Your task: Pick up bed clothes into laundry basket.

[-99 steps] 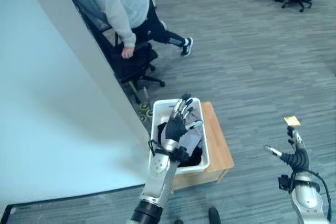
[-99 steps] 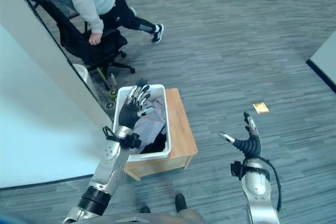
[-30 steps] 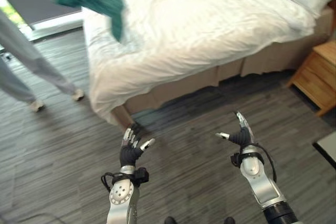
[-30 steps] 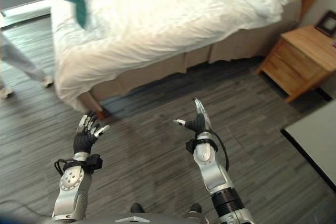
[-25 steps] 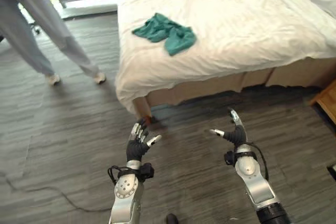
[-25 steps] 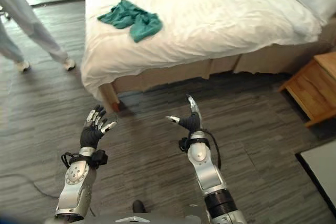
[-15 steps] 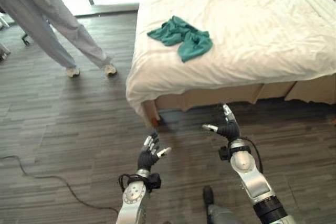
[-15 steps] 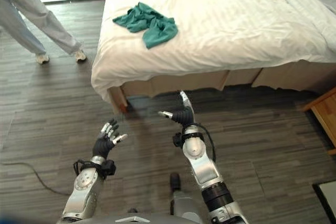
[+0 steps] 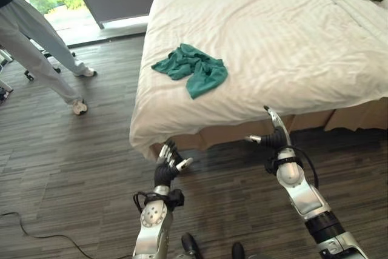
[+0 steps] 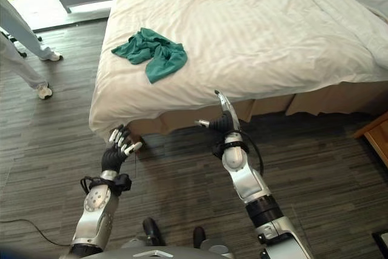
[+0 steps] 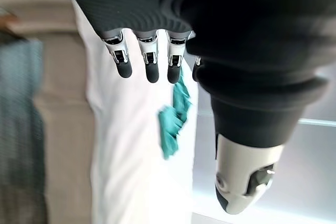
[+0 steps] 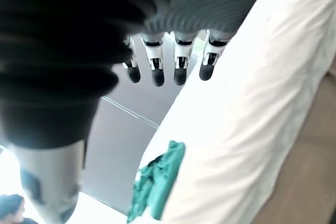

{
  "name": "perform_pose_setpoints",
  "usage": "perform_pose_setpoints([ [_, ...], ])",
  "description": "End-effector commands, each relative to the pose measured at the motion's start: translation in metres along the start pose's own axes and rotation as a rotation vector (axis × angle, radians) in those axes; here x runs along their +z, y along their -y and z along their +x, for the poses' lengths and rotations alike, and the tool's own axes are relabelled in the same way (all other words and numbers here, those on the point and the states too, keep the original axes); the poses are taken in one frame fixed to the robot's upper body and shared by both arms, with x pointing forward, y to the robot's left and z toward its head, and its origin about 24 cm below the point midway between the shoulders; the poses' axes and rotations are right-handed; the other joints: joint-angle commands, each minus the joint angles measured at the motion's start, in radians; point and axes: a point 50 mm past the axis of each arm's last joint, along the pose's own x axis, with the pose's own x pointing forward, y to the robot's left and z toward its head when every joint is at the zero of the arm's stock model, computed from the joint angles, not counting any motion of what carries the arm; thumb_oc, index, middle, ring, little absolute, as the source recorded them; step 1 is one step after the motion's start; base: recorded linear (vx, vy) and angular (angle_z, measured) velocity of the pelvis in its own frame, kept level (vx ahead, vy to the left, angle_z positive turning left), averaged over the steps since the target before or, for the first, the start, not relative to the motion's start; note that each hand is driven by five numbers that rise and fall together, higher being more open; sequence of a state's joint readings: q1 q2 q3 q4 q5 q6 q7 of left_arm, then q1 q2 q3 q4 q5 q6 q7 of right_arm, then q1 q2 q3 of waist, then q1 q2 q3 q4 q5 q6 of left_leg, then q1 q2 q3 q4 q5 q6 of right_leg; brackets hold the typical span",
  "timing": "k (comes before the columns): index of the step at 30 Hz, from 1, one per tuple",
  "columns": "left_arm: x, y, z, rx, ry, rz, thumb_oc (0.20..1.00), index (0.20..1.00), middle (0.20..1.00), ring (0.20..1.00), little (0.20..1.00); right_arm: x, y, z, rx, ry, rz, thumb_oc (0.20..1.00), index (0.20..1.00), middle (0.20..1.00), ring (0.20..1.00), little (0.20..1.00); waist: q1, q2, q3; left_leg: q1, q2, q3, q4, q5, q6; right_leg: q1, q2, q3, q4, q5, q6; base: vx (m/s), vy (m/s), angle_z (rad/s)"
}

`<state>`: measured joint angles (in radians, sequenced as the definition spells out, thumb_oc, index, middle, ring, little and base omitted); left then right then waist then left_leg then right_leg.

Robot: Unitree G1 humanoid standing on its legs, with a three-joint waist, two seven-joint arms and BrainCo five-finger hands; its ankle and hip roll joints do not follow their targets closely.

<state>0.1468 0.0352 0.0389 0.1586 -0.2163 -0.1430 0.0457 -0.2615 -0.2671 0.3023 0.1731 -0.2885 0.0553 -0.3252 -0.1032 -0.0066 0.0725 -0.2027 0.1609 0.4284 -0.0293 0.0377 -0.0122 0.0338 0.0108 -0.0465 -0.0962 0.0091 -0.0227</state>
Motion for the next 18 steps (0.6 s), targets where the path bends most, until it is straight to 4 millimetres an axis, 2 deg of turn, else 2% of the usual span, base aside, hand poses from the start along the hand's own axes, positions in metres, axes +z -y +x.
perform_pose_setpoints([
  [1,0.029,0.008,0.006,-0.01,0.153,-0.035,1.0,1.0,1.0,1.0,1.0,0.027,0.007,0.017,-0.061,0.14,-0.056,1.0,1.0,1.0,1.0,1.0,0.022,0.012,-0.008,0.112,0.054,0.009,0.028,-0.012,-0.06,0.07,-0.163,-0.082,0.009,-0.051,0.046,0.22,0.235,0.0],
  [2,0.023,0.005,0.004,-0.006,0.121,-0.018,1.0,1.0,1.0,1.0,1.0,0.033,0.001,0.023,-0.033,0.158,-0.097,1.0,1.0,1.0,1.0,1.0,0.026,0.029,-0.027,0.177,0.055,0.021,-0.053,0.026,-0.066,0.076,-0.155,-0.091,0.009,-0.061,0.063,0.21,0.234,0.06],
  [3,0.02,0.004,0.004,0.001,0.103,-0.007,1.0,1.0,1.0,1.0,1.0,0.032,-0.004,0.026,-0.017,0.158,-0.138,1.0,1.0,1.0,1.0,1.0,0.03,0.032,-0.033,0.197,0.051,0.022,-0.058,0.033,-0.073,0.082,-0.155,-0.098,0.009,-0.066,0.071,0.28,0.309,0.02],
  [5,0.019,0.003,0.006,0.001,0.094,0.003,1.0,1.0,1.0,1.0,1.0,0.034,-0.005,0.032,-0.025,0.155,-0.154,1.0,1.0,1.0,1.0,1.0,0.031,0.028,-0.038,0.207,0.043,0.022,-0.058,0.034,-0.072,0.09,-0.159,-0.102,0.009,-0.071,0.08,0.14,0.144,-0.15],
  [8,0.022,0.011,0.014,-0.051,0.092,0.052,1.0,1.0,1.0,1.0,1.0,0.028,-0.009,0.045,-0.022,0.11,-0.24,1.0,1.0,1.0,1.0,1.0,0.054,0.005,-0.054,0.228,0.023,0.032,-0.058,0.031,-0.066,0.128,-0.178,-0.131,0.027,-0.074,0.112,0.21,0.162,0.22],
  [10,0.033,0.019,0.026,-0.087,0.114,0.088,1.0,1.0,1.0,1.0,1.0,0.037,-0.01,0.061,-0.037,0.098,-0.268,1.0,1.0,1.0,1.0,1.0,0.065,-0.009,-0.046,0.222,0.021,0.033,-0.058,0.031,-0.051,0.08,-0.2,-0.134,0.156,-0.096,0.154,0.11,0.144,0.39],
  [12,0.053,0.03,0.045,-0.118,0.172,0.117,1.0,1.0,1.0,1.0,1.0,0.049,-0.015,0.08,-0.043,0.056,-0.276,1.0,1.0,1.0,1.0,1.0,0.067,-0.016,-0.033,0.198,0.034,0.035,-0.058,0.038,-0.046,-0.032,-0.21,-0.103,0.302,-0.073,0.188,-0.01,0.113,0.13],
  [14,0.069,0.039,0.065,-0.122,0.2,0.134,1.0,1.0,1.0,1.0,1.0,0.065,-0.031,0.096,-0.012,-0.012,-0.288,1.0,1.0,1.0,1.0,1.0,0.074,-0.017,-0.029,0.179,0.042,0.039,-0.058,0.036,-0.039,-0.103,-0.209,-0.082,0.349,-0.086,0.182,-0.02,0.083,0.1],
  [16,0.079,0.055,0.084,-0.135,0.194,0.162,1.0,1.0,1.0,1.0,1.0,0.088,-0.038,0.109,-0.015,-0.023,-0.315,1.0,1.0,1.0,1.0,1.0,0.072,-0.026,-0.027,0.174,0.031,0.031,-0.058,0.026,-0.036,-0.128,-0.194,-0.073,0.289,-0.083,0.159,0.12,0.022,0.19],
  [17,0.101,0.084,0.11,-0.17,0.2,0.192,1.0,1.0,1.0,1.0,1.0,0.117,-0.032,0.123,-0.068,0.002,-0.361,1.0,1.0,1.0,1.0,1.0,0.051,-0.04,-0.008,0.177,0.0,0.001,-0.058,0.009,-0.028,-0.159,-0.156,-0.04,0.157,-0.032,0.125,0.17,-0.014,0.33],
  [18,0.103,0.085,0.111,-0.17,0.205,0.191,1.0,1.0,1.0,1.0,1.0,0.118,-0.031,0.124,-0.072,0.006,-0.36,1.0,1.0,1.0,1.0,1.0,0.049,-0.039,-0.003,0.177,-0.001,-0.001,-0.058,0.007,-0.028,-0.152,-0.156,-0.043,0.146,-0.027,0.126,0.26,-0.018,0.89],
])
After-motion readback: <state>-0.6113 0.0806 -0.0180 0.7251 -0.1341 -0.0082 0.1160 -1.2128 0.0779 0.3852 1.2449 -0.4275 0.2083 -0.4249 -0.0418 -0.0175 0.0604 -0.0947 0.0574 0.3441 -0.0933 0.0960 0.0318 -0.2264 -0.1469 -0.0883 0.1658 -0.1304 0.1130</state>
